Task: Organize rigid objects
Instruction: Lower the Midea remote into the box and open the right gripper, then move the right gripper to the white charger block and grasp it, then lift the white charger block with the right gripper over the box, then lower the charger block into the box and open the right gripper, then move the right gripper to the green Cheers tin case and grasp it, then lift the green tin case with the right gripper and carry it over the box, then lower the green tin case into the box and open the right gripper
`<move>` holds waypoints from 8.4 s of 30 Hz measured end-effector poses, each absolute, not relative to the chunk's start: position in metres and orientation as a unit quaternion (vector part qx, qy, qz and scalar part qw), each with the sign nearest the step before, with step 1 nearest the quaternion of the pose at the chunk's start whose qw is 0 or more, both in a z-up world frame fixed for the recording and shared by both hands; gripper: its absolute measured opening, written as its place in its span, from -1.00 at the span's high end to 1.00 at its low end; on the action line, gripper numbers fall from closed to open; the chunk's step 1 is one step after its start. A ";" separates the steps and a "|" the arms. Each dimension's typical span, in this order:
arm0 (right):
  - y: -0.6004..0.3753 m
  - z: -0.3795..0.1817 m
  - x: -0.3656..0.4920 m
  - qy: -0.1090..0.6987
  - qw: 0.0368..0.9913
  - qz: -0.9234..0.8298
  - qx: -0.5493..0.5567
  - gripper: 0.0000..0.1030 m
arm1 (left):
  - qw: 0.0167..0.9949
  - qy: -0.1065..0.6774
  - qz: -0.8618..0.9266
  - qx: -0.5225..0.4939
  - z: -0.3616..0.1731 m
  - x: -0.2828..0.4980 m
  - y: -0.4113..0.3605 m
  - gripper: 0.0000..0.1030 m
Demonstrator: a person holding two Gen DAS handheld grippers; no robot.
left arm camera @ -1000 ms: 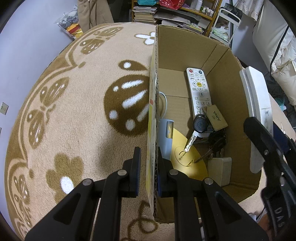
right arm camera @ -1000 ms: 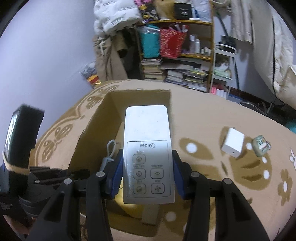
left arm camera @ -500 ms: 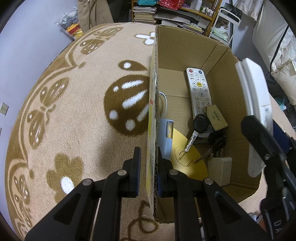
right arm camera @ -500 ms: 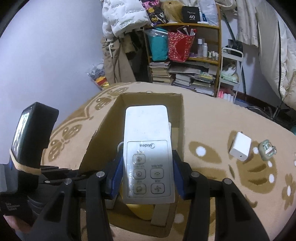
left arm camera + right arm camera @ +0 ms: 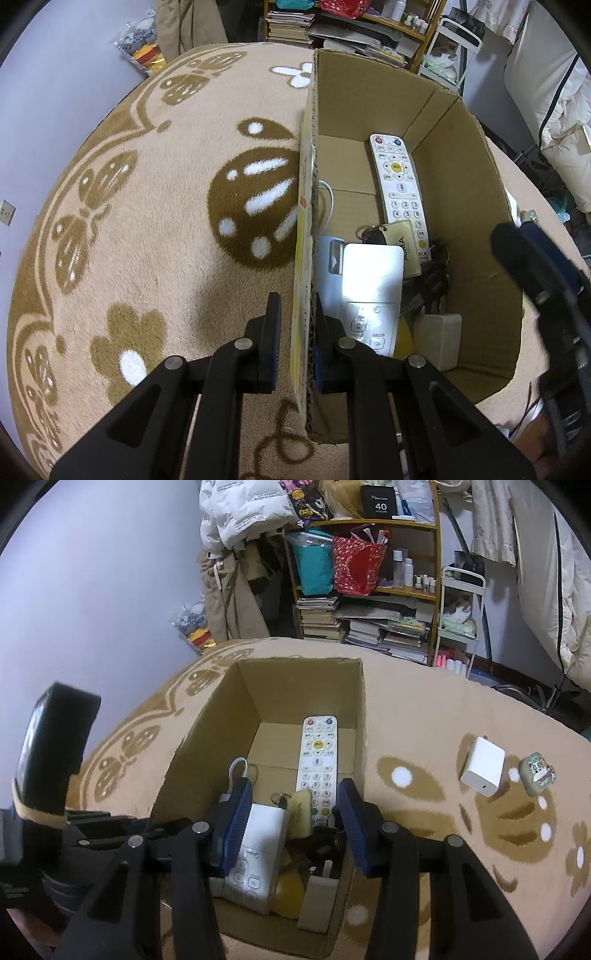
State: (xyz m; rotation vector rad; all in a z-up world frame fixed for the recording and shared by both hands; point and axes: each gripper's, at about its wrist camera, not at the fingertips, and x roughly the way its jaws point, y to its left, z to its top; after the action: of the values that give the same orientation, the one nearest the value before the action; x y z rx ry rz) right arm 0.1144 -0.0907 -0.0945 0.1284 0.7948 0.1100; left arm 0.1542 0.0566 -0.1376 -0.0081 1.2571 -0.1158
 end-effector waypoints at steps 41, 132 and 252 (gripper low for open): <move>-0.277 -0.197 0.211 0.488 0.843 -0.178 0.140 -0.32 | 0.812 0.581 -0.051 0.002 -0.136 0.152 0.054 0.73; -0.149 -0.077 0.145 0.357 0.933 0.023 0.036 -0.78 | 0.815 0.577 -0.051 0.008 -0.136 0.152 0.056 0.72; -0.095 -0.090 0.147 0.401 0.908 0.098 0.065 -0.30 | 0.817 0.575 -0.046 0.017 -0.138 0.152 0.052 0.73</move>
State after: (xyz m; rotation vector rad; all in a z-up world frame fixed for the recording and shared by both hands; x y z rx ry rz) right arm 0.1469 -0.0947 -0.0897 0.1333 0.8278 0.2021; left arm 0.1523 0.0517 -0.1381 0.0353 1.2259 -0.0989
